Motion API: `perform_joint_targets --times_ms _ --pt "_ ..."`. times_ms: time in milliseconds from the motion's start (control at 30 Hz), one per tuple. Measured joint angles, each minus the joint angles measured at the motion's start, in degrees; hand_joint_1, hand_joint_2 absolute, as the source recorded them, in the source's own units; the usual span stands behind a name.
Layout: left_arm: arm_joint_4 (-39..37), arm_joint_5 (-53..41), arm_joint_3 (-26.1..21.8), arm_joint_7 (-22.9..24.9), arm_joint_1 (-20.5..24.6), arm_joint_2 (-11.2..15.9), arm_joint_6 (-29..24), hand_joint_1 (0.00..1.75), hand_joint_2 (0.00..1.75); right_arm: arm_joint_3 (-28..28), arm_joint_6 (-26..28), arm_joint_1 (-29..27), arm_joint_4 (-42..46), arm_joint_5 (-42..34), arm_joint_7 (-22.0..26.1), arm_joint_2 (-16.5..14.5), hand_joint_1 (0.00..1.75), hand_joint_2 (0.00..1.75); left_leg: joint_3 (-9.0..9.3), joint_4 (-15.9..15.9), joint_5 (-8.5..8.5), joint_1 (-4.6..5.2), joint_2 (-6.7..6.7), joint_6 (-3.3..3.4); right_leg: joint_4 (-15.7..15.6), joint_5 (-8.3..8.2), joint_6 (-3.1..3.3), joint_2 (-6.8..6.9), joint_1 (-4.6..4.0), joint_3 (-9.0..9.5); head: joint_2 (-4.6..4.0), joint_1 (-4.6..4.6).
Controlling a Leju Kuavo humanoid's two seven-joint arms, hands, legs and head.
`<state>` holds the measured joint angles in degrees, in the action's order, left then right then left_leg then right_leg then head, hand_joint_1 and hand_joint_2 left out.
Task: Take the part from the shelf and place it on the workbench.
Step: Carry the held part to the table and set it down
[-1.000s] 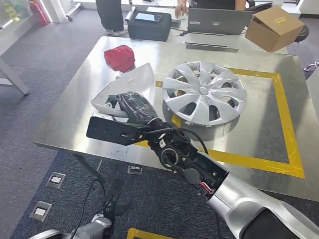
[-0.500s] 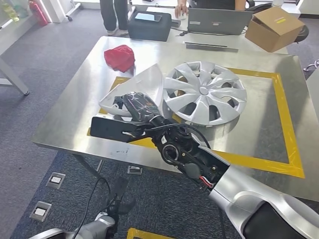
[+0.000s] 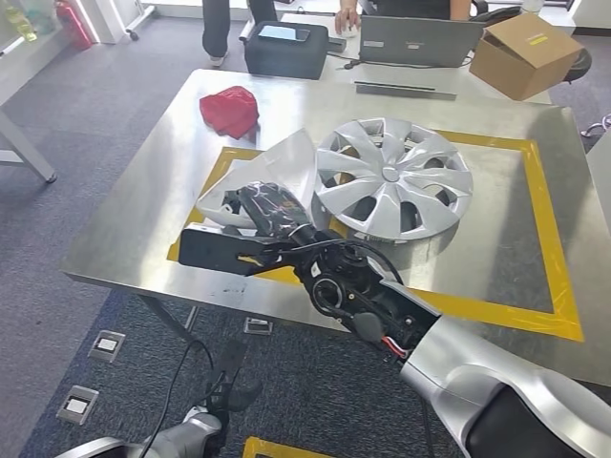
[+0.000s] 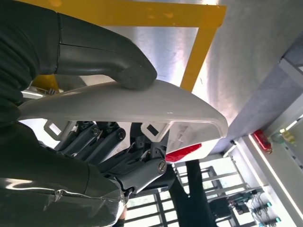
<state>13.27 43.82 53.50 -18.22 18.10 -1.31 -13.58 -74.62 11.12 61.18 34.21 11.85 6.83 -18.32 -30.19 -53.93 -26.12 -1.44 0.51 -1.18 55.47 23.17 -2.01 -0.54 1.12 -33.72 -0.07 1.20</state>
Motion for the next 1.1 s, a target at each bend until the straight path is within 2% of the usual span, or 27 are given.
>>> perform_joint_targets --times_ms 267,400,433,467,533,567,600,633,700,733,767,800,900,933,967,1033,1067,1100 --pt "0.0 -0.1 0.2 1.0 0.0 0.0 0.1 0.00 1.75 -1.1 0.8 0.3 -0.8 -0.2 0.8 0.0 1.75 1.75 -0.40 -0.9 -0.36 0.09 -0.01 0.66 -0.1 -0.17 -0.41 -0.02 0.26 0.04 0.00 0.07" --pt "0.0 -0.3 0.2 1.5 0.0 -0.1 0.1 0.00 1.75 -1.2 0.9 0.6 -0.9 -0.4 0.9 -0.1 1.75 1.75 -0.18 -0.3 -0.23 -0.11 -0.07 1.53 -0.3 -0.04 -1.22 0.04 0.13 -0.03 0.00 0.00" --pt "0.0 -0.3 0.2 1.6 0.1 -0.1 0.1 0.00 1.75 -1.3 0.9 0.8 -0.9 -0.5 0.9 -0.1 1.75 1.75 0.18 0.2 -0.04 -0.27 -0.14 1.77 0.8 0.61 -1.38 0.10 0.07 -0.58 0.00 -0.09" --pt "0.0 -0.3 0.2 1.6 0.1 -0.1 0.1 0.00 1.75 -1.3 1.0 0.9 -0.9 -0.6 0.9 -0.1 1.75 1.75 0.55 0.7 0.11 -0.43 -0.20 1.99 3.2 1.78 -1.48 0.16 0.00 -1.72 0.00 -0.18" --pt "0.0 -0.3 0.3 1.7 0.1 -0.1 0.1 0.00 1.75 -1.5 1.0 1.1 -0.9 -0.7 0.9 -0.1 1.75 1.75 0.91 0.9 0.02 -0.40 -0.28 2.22 11.1 4.84 -1.51 0.23 0.01 -5.57 0.01 -0.34" --pt "0.0 -0.3 0.4 1.7 0.0 -0.1 0.1 0.00 1.75 -1.6 1.0 1.0 -1.0 -0.8 0.9 -0.1 1.75 1.75 1.05 0.8 -0.13 -0.36 -0.26 2.28 14.6 5.67 -1.53 0.24 -0.01 -7.44 0.00 -0.37" --pt "0.0 -0.3 0.4 1.7 0.0 -0.1 0.1 0.00 1.75 -1.7 1.0 0.9 -1.1 -0.8 0.8 -0.1 1.75 1.75 1.26 0.8 -0.35 -0.33 -0.21 2.27 16.3 5.52 -1.48 0.24 -0.02 -8.57 0.01 -0.40" --pt "0.0 -0.3 0.5 1.7 -0.1 -0.1 0.1 0.00 1.75 -1.8 1.0 0.8 -1.2 -0.9 0.8 -0.1 1.75 1.75 1.57 0.7 -0.65 -0.33 -0.13 2.21 15.6 4.23 -1.38 0.24 -0.02 -8.58 0.01 -0.43" --pt "0.0 -0.3 0.5 1.7 -0.1 -0.2 0.1 0.00 1.75 -1.9 1.0 0.8 -1.2 -0.9 0.8 -0.1 1.75 1.75 2.56 0.6 -1.51 -0.36 0.03 1.87 8.6 -0.23 -0.95 0.24 -0.04 -5.66 0.01 -0.51" --pt "0.0 -0.3 0.5 1.7 0.0 -0.2 0.1 0.00 1.75 -2.0 1.0 0.9 -1.2 -0.9 0.9 -0.1 1.75 1.75 2.90 0.6 -1.93 -0.28 0.06 1.62 5.1 -1.77 -0.72 0.20 -0.21 -3.86 0.00 -0.54" --pt "0.0 -0.3 0.6 1.8 0.0 -0.2 0.1 0.00 1.75 -2.0 1.0 1.0 -1.2 -0.9 0.9 -0.1 1.75 1.75 3.02 0.5 -2.24 -0.21 0.06 1.31 2.4 -2.36 -0.42 0.19 -0.35 -2.44 0.00 -0.57" --pt "0.0 -0.3 0.6 1.8 0.1 -0.2 0.1 0.00 1.75 -2.1 1.0 1.1 -1.2 -0.9 0.9 -0.1 1.75 1.75 2.90 0.5 -2.40 -0.14 0.02 1.03 1.1 -1.97 -0.12 0.14 -0.52 -1.73 0.00 -0.57" --pt "0.0 -0.3 0.9 1.8 0.2 -0.2 0.1 0.00 1.75 -2.1 1.1 1.2 -1.3 -0.9 0.9 -0.1 1.75 1.75 2.67 0.3 -2.86 -0.12 -0.24 0.27 -0.4 -0.70 0.86 -0.06 -0.45 -0.82 0.00 -0.38" --pt "0.0 -0.3 1.0 1.8 0.2 -0.2 0.1 0.00 1.75 -2.2 1.1 1.2 -1.4 -0.9 0.9 -0.2 1.75 1.75 2.13 -1.1 -3.47 -0.16 -0.29 0.05 -0.7 -0.50 1.16 -0.08 -0.30 -0.32 0.00 -0.22" --pt "0.0 -0.4 1.0 1.8 0.3 -0.2 0.1 0.00 1.75 -2.2 1.1 1.3 -1.4 -0.9 0.9 -0.2 1.75 1.75 0.77 -3.7 -4.48 -0.20 -0.31 -0.18 -1.0 -0.29 1.45 -0.07 -0.15 0.24 0.00 -0.01" --pt "0.0 -0.4 1.1 1.9 0.3 -0.2 0.1 0.00 1.75 -2.4 1.2 1.3 -1.5 -0.9 0.9 -0.2 1.75 1.75 -4.51 -12.1 -6.88 -0.23 -0.32 -0.42 -1.2 0.22 1.82 -0.02 -0.14 0.96 0.00 0.42" --pt "0.0 -0.4 1.2 1.9 0.1 -0.2 0.1 0.00 1.75 -2.5 1.2 1.1 -1.6 -0.9 0.9 -0.2 1.75 1.75 -7.26 -15.6 -7.30 -0.23 -0.32 -0.49 -1.2 0.55 1.88 -0.07 -0.16 1.31 0.00 0.56" --pt "0.0 -0.4 1.2 1.9 -0.2 -0.1 0.1 0.00 1.75 -2.6 1.2 0.9 -1.7 -0.9 0.8 -0.2 1.75 1.75 -9.21 -17.4 -6.62 -0.23 -0.32 -0.52 -1.2 0.93 1.87 -0.14 -0.17 1.74 0.00 0.67"
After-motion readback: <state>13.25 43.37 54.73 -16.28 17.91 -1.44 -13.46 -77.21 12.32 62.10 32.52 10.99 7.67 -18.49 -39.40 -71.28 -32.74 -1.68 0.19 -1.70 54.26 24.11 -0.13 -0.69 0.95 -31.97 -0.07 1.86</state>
